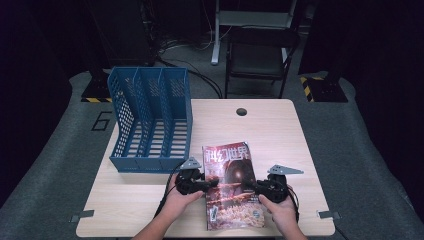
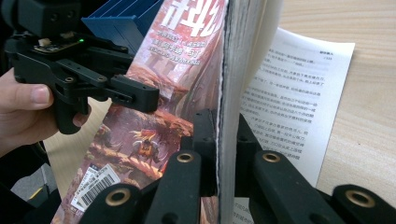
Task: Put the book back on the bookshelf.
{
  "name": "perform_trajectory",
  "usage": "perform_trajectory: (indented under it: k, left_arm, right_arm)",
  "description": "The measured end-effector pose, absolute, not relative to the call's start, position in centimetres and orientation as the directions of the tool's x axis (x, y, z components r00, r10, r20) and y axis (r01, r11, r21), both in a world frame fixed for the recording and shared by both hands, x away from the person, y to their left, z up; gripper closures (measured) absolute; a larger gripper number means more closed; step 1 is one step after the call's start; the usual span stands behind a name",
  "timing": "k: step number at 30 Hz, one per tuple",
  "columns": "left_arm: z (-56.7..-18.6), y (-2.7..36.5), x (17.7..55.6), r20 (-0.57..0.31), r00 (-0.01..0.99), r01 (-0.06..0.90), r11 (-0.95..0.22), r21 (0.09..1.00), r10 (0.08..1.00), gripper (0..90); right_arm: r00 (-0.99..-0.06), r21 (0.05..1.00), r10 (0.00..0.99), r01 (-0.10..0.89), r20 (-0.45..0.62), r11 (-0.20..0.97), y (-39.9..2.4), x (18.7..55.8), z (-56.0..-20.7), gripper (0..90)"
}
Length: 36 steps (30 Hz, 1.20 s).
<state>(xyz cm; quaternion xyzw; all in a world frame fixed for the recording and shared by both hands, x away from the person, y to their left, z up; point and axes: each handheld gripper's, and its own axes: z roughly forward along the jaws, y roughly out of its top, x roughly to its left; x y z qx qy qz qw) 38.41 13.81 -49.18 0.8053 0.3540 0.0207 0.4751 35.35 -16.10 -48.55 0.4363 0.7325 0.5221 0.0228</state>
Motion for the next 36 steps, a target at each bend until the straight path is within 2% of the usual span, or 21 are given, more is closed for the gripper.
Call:
perform_trajectory:
  k: [26, 36]
  left_arm:
    - [-46.2, 13.7, 37.8, -0.269, 0.768, 0.509, -0.299, 0.808, 0.581, 72.9]
    - [-45.0, 13.9, 37.6, -0.263, 0.773, 0.493, -0.286, 0.822, 0.577, 78.6]
  right_arm:
    - [-0.592, 0.74, 0.644, 0.67, 0.485, 0.057, -16.7, 35.9, -47.8, 82.1]
    - [-0.588, 0.705, 0.63, 0.703, 0.507, 0.089, -16.4, 36.3, -47.8, 78.1]
